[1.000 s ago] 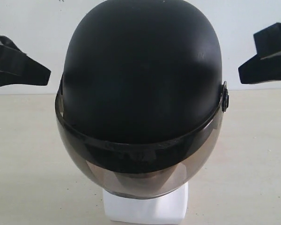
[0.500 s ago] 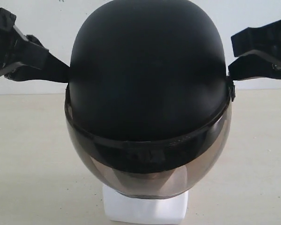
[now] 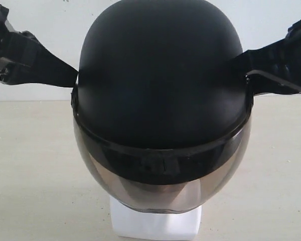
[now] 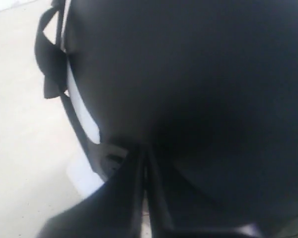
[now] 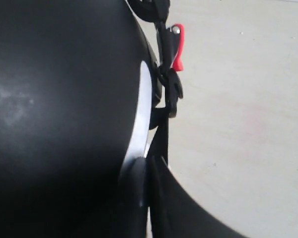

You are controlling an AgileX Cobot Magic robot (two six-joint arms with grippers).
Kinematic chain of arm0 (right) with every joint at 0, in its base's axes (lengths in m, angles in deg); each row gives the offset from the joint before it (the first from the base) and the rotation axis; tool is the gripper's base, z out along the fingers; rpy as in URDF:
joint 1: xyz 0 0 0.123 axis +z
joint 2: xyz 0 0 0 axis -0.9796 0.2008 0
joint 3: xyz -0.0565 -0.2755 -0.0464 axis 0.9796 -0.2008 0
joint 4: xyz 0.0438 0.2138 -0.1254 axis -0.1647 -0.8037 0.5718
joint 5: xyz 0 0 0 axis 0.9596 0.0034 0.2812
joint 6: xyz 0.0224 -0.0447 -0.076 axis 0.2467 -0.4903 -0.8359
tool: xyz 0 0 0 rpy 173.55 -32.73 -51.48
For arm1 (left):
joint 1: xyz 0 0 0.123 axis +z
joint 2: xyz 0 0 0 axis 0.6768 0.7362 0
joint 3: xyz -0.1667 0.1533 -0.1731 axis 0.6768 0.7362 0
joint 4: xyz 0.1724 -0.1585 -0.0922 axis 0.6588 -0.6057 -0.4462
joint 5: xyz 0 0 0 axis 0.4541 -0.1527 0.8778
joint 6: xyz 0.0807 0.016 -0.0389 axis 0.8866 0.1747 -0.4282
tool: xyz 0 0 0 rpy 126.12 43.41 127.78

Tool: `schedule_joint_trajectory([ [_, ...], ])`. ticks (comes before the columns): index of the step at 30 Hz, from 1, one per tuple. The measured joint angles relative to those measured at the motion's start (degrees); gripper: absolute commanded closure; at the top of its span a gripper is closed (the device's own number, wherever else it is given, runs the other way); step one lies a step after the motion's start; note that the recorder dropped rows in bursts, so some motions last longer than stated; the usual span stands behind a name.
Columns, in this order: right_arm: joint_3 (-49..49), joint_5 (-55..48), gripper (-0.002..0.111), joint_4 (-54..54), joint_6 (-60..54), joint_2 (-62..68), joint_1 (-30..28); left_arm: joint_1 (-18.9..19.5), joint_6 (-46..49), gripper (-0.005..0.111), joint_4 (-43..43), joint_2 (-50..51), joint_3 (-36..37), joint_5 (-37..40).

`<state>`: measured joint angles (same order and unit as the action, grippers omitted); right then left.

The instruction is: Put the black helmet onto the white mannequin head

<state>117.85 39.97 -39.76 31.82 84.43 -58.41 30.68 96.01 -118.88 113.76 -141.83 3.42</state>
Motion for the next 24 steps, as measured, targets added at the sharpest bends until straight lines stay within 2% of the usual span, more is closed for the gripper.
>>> schedule_joint_trajectory([
  [6,0.00,1.00,0.109,-2.03,-0.11,0.05,0.00,-0.60,0.27,0.102,-4.18,-2.83,0.00,1.13],
  [12,0.00,0.66,0.109,-1.93,0.00,-0.96,0.00,-0.72,-0.34,0.102,-3.55,-2.95,0.00,1.93],
  [19,0.00,-4.92,0.109,-1.93,0.00,-8.10,0.46,-0.85,-9.20,0.102,13.67,-5.07,0.00,0.42],
  [24,0.00,-5.50,0.109,-1.93,0.87,-9.82,0.54,-0.85,-10.87,0.102,15.91,-4.90,0.00,-0.16],
])
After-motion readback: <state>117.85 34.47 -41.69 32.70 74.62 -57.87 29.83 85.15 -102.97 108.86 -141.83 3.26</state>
